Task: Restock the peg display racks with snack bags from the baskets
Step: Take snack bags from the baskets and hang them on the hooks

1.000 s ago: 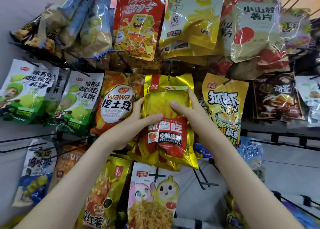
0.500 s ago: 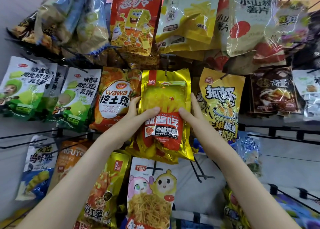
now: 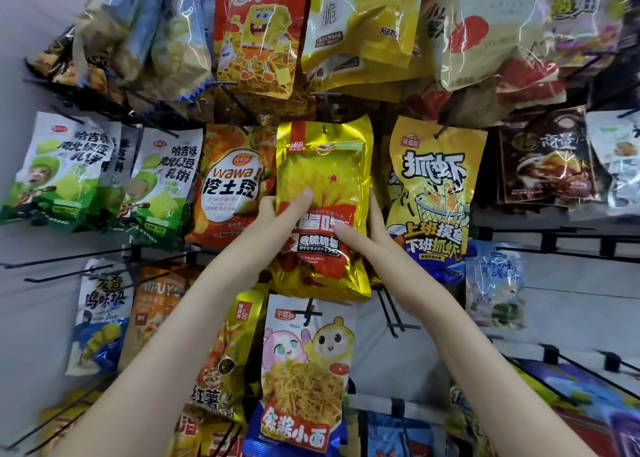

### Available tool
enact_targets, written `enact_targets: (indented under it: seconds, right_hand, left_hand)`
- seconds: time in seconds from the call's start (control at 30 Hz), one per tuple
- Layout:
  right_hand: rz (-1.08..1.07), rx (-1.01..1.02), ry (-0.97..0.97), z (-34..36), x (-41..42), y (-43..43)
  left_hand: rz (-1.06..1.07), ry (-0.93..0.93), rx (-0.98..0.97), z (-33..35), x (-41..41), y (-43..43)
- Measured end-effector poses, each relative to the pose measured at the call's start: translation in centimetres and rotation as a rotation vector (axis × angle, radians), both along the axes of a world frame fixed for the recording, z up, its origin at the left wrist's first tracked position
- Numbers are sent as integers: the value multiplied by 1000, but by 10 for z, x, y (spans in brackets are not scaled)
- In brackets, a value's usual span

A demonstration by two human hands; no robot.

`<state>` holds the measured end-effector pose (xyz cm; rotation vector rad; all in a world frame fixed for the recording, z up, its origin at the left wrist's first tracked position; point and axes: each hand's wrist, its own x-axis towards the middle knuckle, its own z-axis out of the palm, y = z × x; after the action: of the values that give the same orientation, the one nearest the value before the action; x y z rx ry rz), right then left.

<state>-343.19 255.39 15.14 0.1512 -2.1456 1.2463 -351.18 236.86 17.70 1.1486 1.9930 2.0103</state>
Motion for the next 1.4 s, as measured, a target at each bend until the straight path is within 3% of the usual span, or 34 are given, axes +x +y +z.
enact_targets:
  seconds: [0.07, 0.2, 0.37, 0.5, 0.63, 0.8, 1.03, 1.17, 1.23, 1.4]
  right_hand:
    - [-93, 1, -71, 9, 9, -24]
    - [-47, 60, 33, 7, 31, -35]
    - [-174, 190, 199, 18, 38, -48]
    - [-456, 593, 191, 52, 38, -54]
    - [-533, 753, 101, 86, 12, -47]
    - [-613, 859, 7, 118, -10, -34]
    - [-729, 984, -183, 125, -42, -14]
    - [-741, 930, -205, 130, -45, -15]
    - [-743, 911, -205, 133, -44, -18]
    - [-740, 847, -64, 122, -33, -31]
  left_hand:
    - [0, -19, 19, -1, 5, -1]
    - [84, 34, 49, -6, 20, -2]
    - [305, 392, 67, -3, 33, 3]
    - [396, 561, -133, 16, 25, 5]
    - [478, 777, -407, 53, 20, 8]
    - [417, 827, -620, 83, 4, 14]
    - [338, 776, -636, 96, -15, 34]
    - [246, 732, -612, 107, -23, 37]
    - [199, 727, -576, 110, -27, 36]
    - [3, 571, -235, 105, -34, 28]
